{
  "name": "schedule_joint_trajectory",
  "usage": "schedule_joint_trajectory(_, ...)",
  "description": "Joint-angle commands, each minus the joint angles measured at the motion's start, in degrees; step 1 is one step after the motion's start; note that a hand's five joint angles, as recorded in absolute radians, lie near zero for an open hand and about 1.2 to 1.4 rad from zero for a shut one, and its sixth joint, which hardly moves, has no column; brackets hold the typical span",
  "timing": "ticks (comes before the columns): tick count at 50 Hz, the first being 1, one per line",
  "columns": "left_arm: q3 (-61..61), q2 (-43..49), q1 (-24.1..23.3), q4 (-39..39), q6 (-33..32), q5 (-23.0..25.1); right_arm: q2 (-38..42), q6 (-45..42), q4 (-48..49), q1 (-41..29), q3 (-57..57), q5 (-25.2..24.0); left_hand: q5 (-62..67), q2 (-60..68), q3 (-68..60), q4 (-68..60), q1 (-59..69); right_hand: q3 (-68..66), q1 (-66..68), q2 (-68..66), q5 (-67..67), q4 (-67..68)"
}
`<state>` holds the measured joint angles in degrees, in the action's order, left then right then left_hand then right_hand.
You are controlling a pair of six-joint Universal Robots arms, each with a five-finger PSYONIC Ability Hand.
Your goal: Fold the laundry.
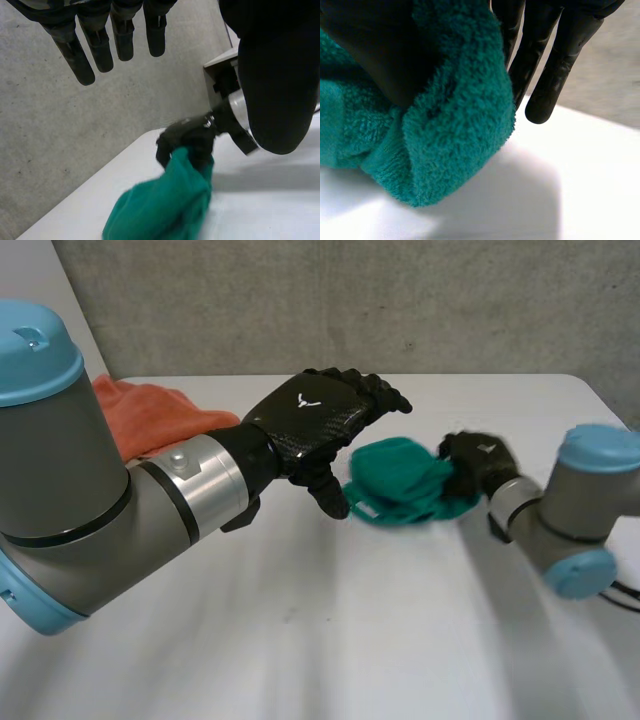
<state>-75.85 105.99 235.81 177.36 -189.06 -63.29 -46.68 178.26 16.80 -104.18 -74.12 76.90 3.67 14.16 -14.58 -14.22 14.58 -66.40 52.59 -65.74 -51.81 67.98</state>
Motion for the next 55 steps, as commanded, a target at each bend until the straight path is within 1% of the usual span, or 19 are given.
schedule_joint_trajectory(1, 0.00, 0.01, 0.00, 0.01, -0.26, -0.25, 7.02, -6.60, -2.37, 11.96, 13.35, -0.17, 0.08, -0.42, 0.83, 0.48, -0.83, -13.60, 27.41, -14.26, -18.19, 12.02)
schedule_joint_trajectory(4, 0.09, 0.01, -0.08, 0.10, -0.26, -0.26, 9.93, -8.10, -3.78, 14.61, 18.38, -0.17, 0.08, -0.42, 0.83, 0.48, -0.83, -13.60, 27.41, -14.26, -18.19, 12.02)
schedule_joint_trajectory(6, 0.09, 0.10, -0.08, 0.10, -0.26, -0.26, 13.79, -9.25, -5.54, 16.46, 23.91, -0.26, 0.08, -0.42, 0.83, 0.48, -0.83, -13.60, 27.41, -14.26, -18.19, 12.02)
schedule_joint_trajectory(10, 0.18, 0.27, -0.17, 0.10, -0.26, -0.26, 20.56, -11.79, -10.63, 19.71, 34.80, -0.52, 0.08, -0.42, 0.83, 0.48, -0.83, -13.60, 27.41, -14.26, -18.19, 12.02)
schedule_joint_trajectory(11, 0.18, 0.19, -0.35, 0.10, -0.26, -0.34, 23.44, -13.37, -13.86, 20.85, 39.88, -0.87, 0.08, -0.42, 0.83, 0.48, -0.83, -13.60, 27.41, -14.26, -18.19, 12.02)
schedule_joint_trajectory(15, 0.18, 0.19, -1.14, 0.10, -0.26, -0.43, 29.52, -18.28, -20.20, 22.61, 50.70, -1.40, -0.09, -0.58, 1.00, 0.64, -1.00, -13.60, 27.41, -14.26, -18.19, 12.02)
schedule_joint_trajectory(17, 0.09, 0.10, -1.58, 0.10, -0.26, -0.43, 30.59, -19.88, -21.01, 23.67, 52.75, -1.49, -0.09, -0.58, 1.00, 0.64, -1.00, -13.60, 27.41, -14.26, -18.19, 12.02)
schedule_joint_trajectory(22, 0.26, -0.08, -2.54, 0.10, -0.26, -0.43, 30.68, -21.73, -20.93, 25.87, 52.58, -2.80, -0.09, -0.58, 1.00, 0.64, -1.00, -13.60, 27.41, -14.26, -18.19, 12.02)
schedule_joint_trajectory(27, 0.62, 0.18, -2.81, 0.27, -0.26, -0.43, 30.59, -21.73, -20.84, 28.50, 52.93, -6.58, -0.26, -0.75, 1.17, 0.81, -1.17, -13.60, 27.41, -14.26, -18.19, 12.02)
schedule_joint_trajectory(30, 0.88, 0.36, -2.81, 0.27, -0.26, -0.43, 30.85, -22.34, -20.75, 29.12, 53.02, -6.67, -0.26, -0.75, 1.17, 0.81, -1.17, -13.60, 27.41, -14.26, -18.19, 12.02)
schedule_joint_trajectory(31, 1.06, 0.45, -2.90, 0.36, -0.26, -0.43, 30.94, -23.48, -20.84, 29.12, 52.76, -6.67, -0.26, -0.75, 1.17, 0.81, -1.17, -8.17, 21.97, -8.83, -12.76, 6.58)
schedule_joint_trajectory(32, 1.06, 0.54, -2.90, 0.36, -0.26, -0.43, 30.94, -24.10, -20.84, 29.12, 52.41, -6.59, -0.26, -0.75, 1.17, 0.81, -1.17, 10.37, 3.43, 9.71, 5.78, -11.96)
schedule_joint_trajectory(34, 1.14, 0.62, -2.98, 0.45, -0.26, -0.43, 30.94, -25.68, -20.84, 28.95, 51.80, -6.59, -0.26, -0.75, 1.17, 0.81, -1.17, 56.40, -42.59, 55.74, 51.81, -57.98)
schedule_joint_trajectory(38, 1.23, 0.80, -2.98, 0.45, -0.17, -0.43, 29.37, -27.88, -20.23, 28.42, 48.64, -6.50, -0.26, -0.75, 1.17, 0.81, -1.17, 56.40, -42.59, 55.74, 51.81, -57.98)
schedule_joint_trajectory(42, 1.32, 0.89, -2.98, 0.45, -0.08, -0.43, 24.80, -27.71, -16.89, 28.24, 43.98, -5.71, -0.26, -0.75, 1.17, 0.81, -1.17, 56.40, -42.59, 55.74, 51.81, -57.98)
schedule_joint_trajectory(46, 1.32, 0.80, -2.90, 0.36, -0.17, -0.43, 18.66, -27.18, -10.05, 28.86, 37.05, -1.24, -0.26, -0.75, 1.17, 0.81, -1.17, 56.40, -42.59, 55.74, 51.81, -57.98)
schedule_joint_trajectory(49, 1.23, 0.71, -2.90, 0.36, -0.08, -0.43, 14.79, -27.79, -8.01, 29.64, 32.65, 1.40, -0.26, -0.75, 1.17, 0.81, -1.17, 56.40, -42.59, 55.74, 51.81, -57.98)
schedule_joint_trajectory(53, 1.06, 0.36, -2.98, 0.27, 0.00, -0.43, 10.03, -30.07, -8.27, 32.10, 28.25, 3.26, -0.26, -0.75, 1.17, 0.81, -1.17, 56.40, -42.59, 55.74, 51.81, -57.98)
schedule_joint_trajectory(55, 0.79, 0.19, -2.98, 0.27, 0.00, -0.34, 7.41, -33.92, -8.62, 33.59, 26.05, 4.65, -0.26, -0.75, 1.17, 0.81, -1.17, 56.40, -42.59, 55.74, 51.81, -57.98)
